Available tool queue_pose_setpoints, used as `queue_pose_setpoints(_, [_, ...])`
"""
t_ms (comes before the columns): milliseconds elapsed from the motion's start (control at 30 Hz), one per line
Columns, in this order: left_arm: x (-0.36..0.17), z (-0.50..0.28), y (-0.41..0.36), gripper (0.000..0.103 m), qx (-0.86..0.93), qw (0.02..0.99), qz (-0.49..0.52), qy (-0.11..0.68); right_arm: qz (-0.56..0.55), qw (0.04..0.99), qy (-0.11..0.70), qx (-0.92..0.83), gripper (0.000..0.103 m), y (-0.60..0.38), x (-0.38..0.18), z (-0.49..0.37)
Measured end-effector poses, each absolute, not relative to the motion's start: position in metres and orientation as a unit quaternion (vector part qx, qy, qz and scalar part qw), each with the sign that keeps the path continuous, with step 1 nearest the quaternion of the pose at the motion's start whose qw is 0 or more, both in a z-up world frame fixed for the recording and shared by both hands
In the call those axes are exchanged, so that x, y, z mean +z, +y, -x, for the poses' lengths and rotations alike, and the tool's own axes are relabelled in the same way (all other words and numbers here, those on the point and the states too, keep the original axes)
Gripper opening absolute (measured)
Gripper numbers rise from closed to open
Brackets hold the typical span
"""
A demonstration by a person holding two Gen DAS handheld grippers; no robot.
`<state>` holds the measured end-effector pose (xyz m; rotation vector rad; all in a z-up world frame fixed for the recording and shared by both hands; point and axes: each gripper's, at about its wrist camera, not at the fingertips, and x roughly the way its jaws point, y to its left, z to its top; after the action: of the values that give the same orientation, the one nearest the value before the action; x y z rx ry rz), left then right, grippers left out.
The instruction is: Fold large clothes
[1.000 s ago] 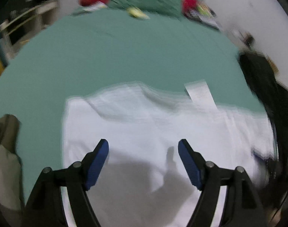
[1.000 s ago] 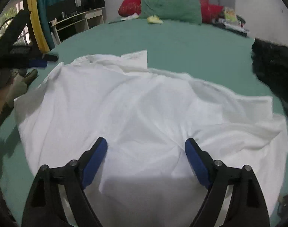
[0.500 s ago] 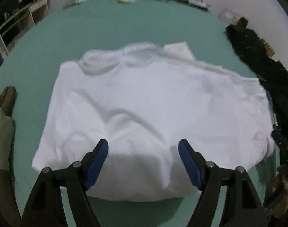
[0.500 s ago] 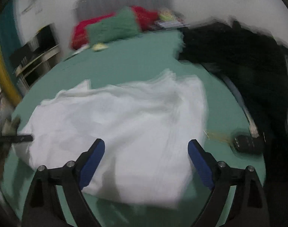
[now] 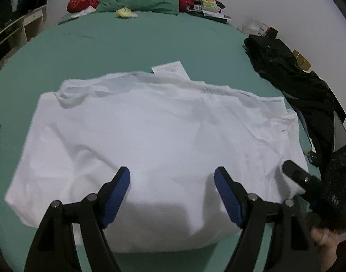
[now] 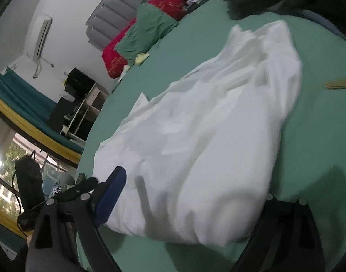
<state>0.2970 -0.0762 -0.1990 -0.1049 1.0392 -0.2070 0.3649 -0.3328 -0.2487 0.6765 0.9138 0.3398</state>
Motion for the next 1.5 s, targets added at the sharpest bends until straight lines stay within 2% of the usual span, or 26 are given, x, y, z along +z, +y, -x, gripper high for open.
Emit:
queue_pose_setpoints(67, [-0.213, -0.304, -0.083, 0.077, -0.096, 0.852, 0.044, 0.513, -0.309, 0.83, 0.431, 0.175, 0.087, -0.319, -0.248, -0.372])
queue_pose_setpoints(100, [-0.221, -0.306, -0.085, 0.077, -0.092, 0.847, 0.039, 0.521, -0.301, 0.829, 0.436, 0.181, 0.065, -0.313, -0.249, -0.373])
queue_pose_setpoints(133, [-0.225, -0.307, -0.087, 0.077, -0.09, 0.847, 0.032, 0.522, -0.302, 0.822, 0.444, 0.19, 0.023, -0.31, -0.251, -0.376])
queue_pose_setpoints(233, [-0.23, -0.305, -0.096, 0.081, -0.075, 0.859, -0.009, 0.507, -0.306, 0.812, 0.448, 0.215, 0.021, -0.298, -0.255, -0.383])
queue_pose_setpoints(367, [-0.23, -0.305, -0.098, 0.086, -0.075, 0.862, -0.004, 0.502, -0.282, 0.825, 0.437, 0.221, 0.02, -0.291, -0.237, -0.386])
queue_pose_setpoints(600, [-0.218, -0.307, -0.083, 0.086, -0.104, 0.839, 0.021, 0.533, -0.214, 0.855, 0.43, 0.194, 0.02, -0.28, -0.206, -0.387])
queue_pose_setpoints(833, [-0.177, -0.275, -0.025, 0.086, -0.115, 0.866, -0.007, 0.487, -0.117, 0.885, 0.417, 0.174, 0.02, -0.253, -0.177, -0.385])
queue_pose_setpoints(1000, [-0.167, -0.267, 0.037, 0.086, -0.087, 0.883, -0.037, 0.459, -0.027, 0.898, 0.405, 0.171, 0.02, -0.203, -0.158, -0.392])
queue_pose_setpoints(1167, [-0.173, -0.277, 0.102, 0.086, -0.066, 0.887, 0.034, 0.455, 0.021, 0.889, 0.421, 0.177, 0.022, -0.148, -0.15, -0.404])
queue_pose_setpoints(1300, [-0.181, -0.281, 0.142, 0.086, -0.045, 0.888, 0.098, 0.447, 0.06, 0.877, 0.436, 0.192, 0.026, -0.105, -0.151, -0.41])
queue_pose_setpoints(1400, [-0.185, -0.29, 0.156, 0.086, -0.039, 0.876, 0.113, 0.468, 0.072, 0.862, 0.455, 0.211, 0.037, -0.072, -0.16, -0.417])
queue_pose_setpoints(1500, [-0.172, -0.291, 0.166, 0.086, -0.039, 0.884, 0.111, 0.452, 0.065, 0.847, 0.472, 0.234, 0.047, -0.044, -0.173, -0.419])
